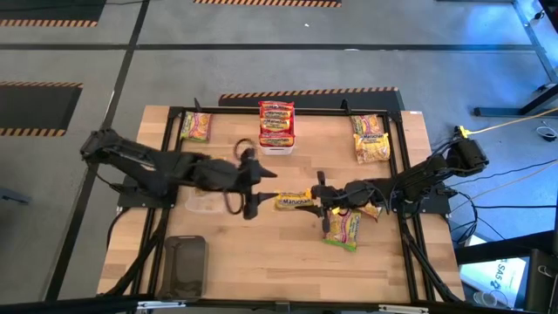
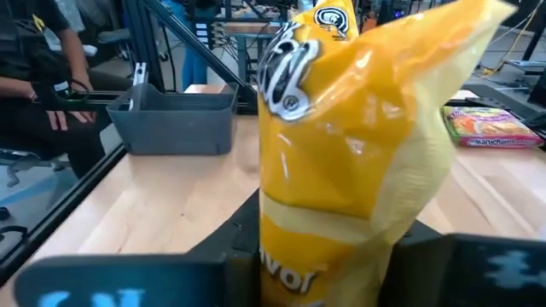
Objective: Sort Maruchan noodles
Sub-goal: Put the yellow noodle pack into the transparent bin
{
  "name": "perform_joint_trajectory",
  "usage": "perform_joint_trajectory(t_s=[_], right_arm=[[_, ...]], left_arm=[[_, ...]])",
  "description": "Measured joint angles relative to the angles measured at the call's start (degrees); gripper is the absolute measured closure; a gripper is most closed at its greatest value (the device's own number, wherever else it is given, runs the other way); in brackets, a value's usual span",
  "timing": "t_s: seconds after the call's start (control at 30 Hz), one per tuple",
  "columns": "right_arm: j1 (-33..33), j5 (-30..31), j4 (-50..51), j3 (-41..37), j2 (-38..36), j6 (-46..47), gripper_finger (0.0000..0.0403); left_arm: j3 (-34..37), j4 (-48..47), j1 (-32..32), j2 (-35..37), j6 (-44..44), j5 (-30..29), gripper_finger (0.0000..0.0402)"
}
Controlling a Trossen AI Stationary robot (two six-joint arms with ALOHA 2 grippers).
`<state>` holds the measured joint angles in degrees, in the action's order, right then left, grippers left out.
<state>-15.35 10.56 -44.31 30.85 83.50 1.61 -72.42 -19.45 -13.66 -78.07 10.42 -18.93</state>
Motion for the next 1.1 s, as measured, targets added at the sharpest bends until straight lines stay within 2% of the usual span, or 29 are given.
perform_joint_trajectory(t_s=[0.2, 0.4, 0.5, 0.7, 1.1], right_arm=[[0.0, 0.4, 0.5, 0.0, 0.0, -0.1, 0.0308], [0.0, 0.5, 1.3, 0.0, 0.0, -0.1, 0.0307], [0.0, 0.5, 1.3, 0.0, 0.0, -0.1, 0.0306], [0.0, 0.5, 1.6, 0.0, 0.0, 0.2, 0.0307], [0.0, 0.5, 1.5, 0.0, 0.0, 0.3, 0.0305]], left_arm=[[-16.1, -15.4, 3.6, -11.0, 2.9, 8.4, 0.0154], [-30.9, -27.5, 4.9, -21.8, 0.9, 10.3, 0.0154], [-35.7, -31.8, 5.8, -26.1, 1.0, 12.5, 0.0154], [-37.7, -33.5, 6.4, -30.2, 2.1, 17.9, 0.0154], [-37.5, -36.9, 6.5, -35.1, 3.3, 18.3, 0.0161]])
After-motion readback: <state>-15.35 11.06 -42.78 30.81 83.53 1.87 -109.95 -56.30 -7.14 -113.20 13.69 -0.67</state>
